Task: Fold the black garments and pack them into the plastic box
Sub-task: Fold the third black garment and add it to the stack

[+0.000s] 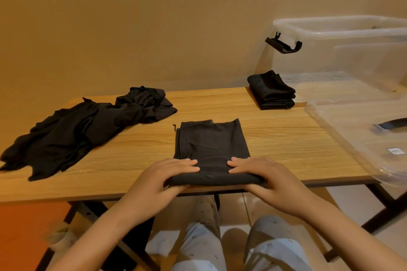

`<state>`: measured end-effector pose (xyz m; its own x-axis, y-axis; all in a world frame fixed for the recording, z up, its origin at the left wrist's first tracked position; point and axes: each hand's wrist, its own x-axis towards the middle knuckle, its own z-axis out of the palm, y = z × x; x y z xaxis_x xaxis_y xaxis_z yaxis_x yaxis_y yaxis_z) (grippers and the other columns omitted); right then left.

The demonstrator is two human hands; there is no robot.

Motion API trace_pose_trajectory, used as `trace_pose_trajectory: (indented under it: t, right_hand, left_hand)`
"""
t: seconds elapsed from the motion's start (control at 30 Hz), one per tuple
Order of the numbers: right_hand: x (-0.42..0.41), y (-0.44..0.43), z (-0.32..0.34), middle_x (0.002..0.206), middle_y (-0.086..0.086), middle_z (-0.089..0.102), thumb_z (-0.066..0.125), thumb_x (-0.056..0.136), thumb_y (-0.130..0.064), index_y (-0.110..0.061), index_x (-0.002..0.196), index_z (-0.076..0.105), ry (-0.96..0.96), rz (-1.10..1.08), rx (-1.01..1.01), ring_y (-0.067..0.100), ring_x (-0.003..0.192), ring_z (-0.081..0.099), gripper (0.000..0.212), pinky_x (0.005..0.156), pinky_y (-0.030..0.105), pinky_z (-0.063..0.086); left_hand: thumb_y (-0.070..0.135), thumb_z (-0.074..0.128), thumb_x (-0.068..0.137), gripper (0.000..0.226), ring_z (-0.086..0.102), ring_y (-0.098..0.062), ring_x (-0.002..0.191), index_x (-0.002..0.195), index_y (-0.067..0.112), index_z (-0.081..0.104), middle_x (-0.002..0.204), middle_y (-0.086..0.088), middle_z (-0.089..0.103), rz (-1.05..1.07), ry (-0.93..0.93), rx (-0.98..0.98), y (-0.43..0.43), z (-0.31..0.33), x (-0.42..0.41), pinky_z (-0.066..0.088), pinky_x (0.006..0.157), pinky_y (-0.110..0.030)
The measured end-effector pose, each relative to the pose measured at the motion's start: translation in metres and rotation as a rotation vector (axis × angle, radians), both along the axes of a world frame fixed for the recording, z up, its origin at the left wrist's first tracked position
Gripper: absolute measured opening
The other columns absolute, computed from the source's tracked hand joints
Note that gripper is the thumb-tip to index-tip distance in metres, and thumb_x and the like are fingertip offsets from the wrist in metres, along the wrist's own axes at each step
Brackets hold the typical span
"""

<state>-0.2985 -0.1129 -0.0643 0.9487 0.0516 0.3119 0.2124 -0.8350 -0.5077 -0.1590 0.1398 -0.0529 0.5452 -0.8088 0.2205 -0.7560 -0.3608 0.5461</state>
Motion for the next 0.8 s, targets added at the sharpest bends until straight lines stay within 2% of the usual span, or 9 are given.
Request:
trace_pose_trajectory:
  t: [0.07, 0.17, 0.3, 0.37, 0.47, 0.57, 0.7, 0.77, 0.8]
  right_hand:
    - [0.003, 0.000, 0.012, 0.114, -0.030, 0.063, 0.062, 0.091, -0.029, -0.043, 0.118, 0.062, 0.065, -0.022, 0.108, -0.010, 0.113, 0.054, 0.031, 0.096, 0.017, 0.044]
    - [0.019, -0.002, 0.034, 0.094, -0.015, 0.068, 0.060, 0.092, -0.026, -0.034, 0.101, 0.068, 0.058, -0.059, 0.271, 0.003, 0.092, 0.061, 0.014, 0.079, 0.025, 0.051]
    - [0.063, -0.008, 0.061, 0.087, -0.006, 0.065, 0.058, 0.094, -0.028, -0.022, 0.093, 0.065, -0.001, -0.174, 0.421, 0.004, 0.084, 0.061, 0.010, 0.069, 0.022, 0.050]
    - [0.091, -0.015, 0.061, 0.089, -0.004, 0.064, 0.058, 0.094, -0.031, -0.017, 0.096, 0.064, 0.030, -0.283, 0.420, 0.007, 0.085, 0.060, 0.016, 0.069, 0.023, 0.049]
    - [0.123, -0.025, 0.043, 0.089, 0.001, 0.062, 0.060, 0.093, -0.034, -0.012, 0.097, 0.062, 0.100, -0.446, 0.378, 0.016, 0.086, 0.060, 0.023, 0.068, 0.028, 0.048]
    - [0.133, -0.027, 0.020, 0.091, -0.002, 0.062, 0.065, 0.089, -0.036, -0.016, 0.102, 0.061, 0.123, -0.598, 0.273, 0.015, 0.087, 0.060, 0.024, 0.065, 0.025, 0.047]
    - [0.130, -0.019, 0.010, 0.099, -0.002, 0.062, 0.066, 0.088, -0.037, -0.020, 0.110, 0.057, 0.024, -0.660, 0.173, 0.013, 0.087, 0.059, 0.029, 0.071, 0.031, 0.053]
    - [0.127, -0.017, 0.010, 0.109, -0.003, 0.057, 0.066, 0.088, -0.035, -0.022, 0.118, 0.054, -0.002, -0.676, 0.110, 0.012, 0.095, 0.057, 0.034, 0.076, 0.029, 0.052]
    - [0.124, -0.017, 0.012, 0.115, -0.003, 0.055, 0.066, 0.089, -0.032, -0.023, 0.121, 0.053, -0.038, -0.666, 0.073, 0.012, 0.102, 0.054, 0.036, 0.081, 0.027, 0.050]
  left_hand:
    - [0.022, 0.063, 0.092, 0.038, 0.048, 0.016, 0.117, 0.114, 0.052, 0.060, 0.119, 0.039, 0.057, 0.019, 0.114, -0.024, -0.001, 0.010, 0.001, 0.037, 0.102, -0.018]
    - [0.028, 0.057, 0.094, 0.022, 0.062, 0.001, 0.096, 0.105, 0.045, 0.064, 0.102, 0.017, 0.069, 0.113, 0.292, -0.099, -0.011, 0.034, 0.010, 0.050, 0.081, -0.023]
    - [0.028, 0.052, 0.098, 0.015, 0.064, 0.007, 0.088, 0.104, 0.036, 0.063, 0.099, 0.011, 0.070, 0.222, 0.434, -0.283, -0.038, 0.053, 0.037, 0.049, 0.068, -0.009]
    - [0.028, 0.053, 0.098, 0.014, 0.066, 0.004, 0.085, 0.103, 0.033, 0.065, 0.098, 0.012, 0.070, 0.293, 0.465, -0.317, -0.054, 0.055, 0.055, 0.049, 0.065, -0.009]
    - [0.032, 0.054, 0.098, 0.016, 0.064, -0.002, 0.088, 0.105, 0.027, 0.067, 0.096, 0.012, 0.069, 0.357, 0.397, -0.194, -0.073, 0.043, 0.081, 0.048, 0.068, -0.017]
    - [0.036, 0.057, 0.096, 0.018, 0.063, -0.009, 0.088, 0.102, 0.023, 0.069, 0.090, 0.009, 0.068, 0.390, 0.284, -0.042, -0.080, 0.028, 0.094, 0.048, 0.070, -0.024]
    - [0.039, 0.065, 0.090, 0.027, 0.053, -0.010, 0.068, 0.107, 0.019, 0.055, 0.072, 0.004, 0.056, 0.519, 0.093, 0.015, -0.082, 0.015, 0.092, 0.042, 0.064, -0.031]
    - [0.038, 0.066, 0.089, 0.039, 0.054, -0.010, 0.069, 0.120, 0.020, 0.050, 0.077, 0.002, 0.056, 0.525, 0.036, 0.002, -0.082, 0.013, 0.090, 0.048, 0.068, -0.033]
    - [0.036, 0.067, 0.088, 0.046, 0.056, -0.010, 0.079, 0.127, 0.021, 0.048, 0.090, 0.002, 0.058, 0.509, 0.008, -0.022, -0.082, 0.013, 0.089, 0.050, 0.076, -0.033]
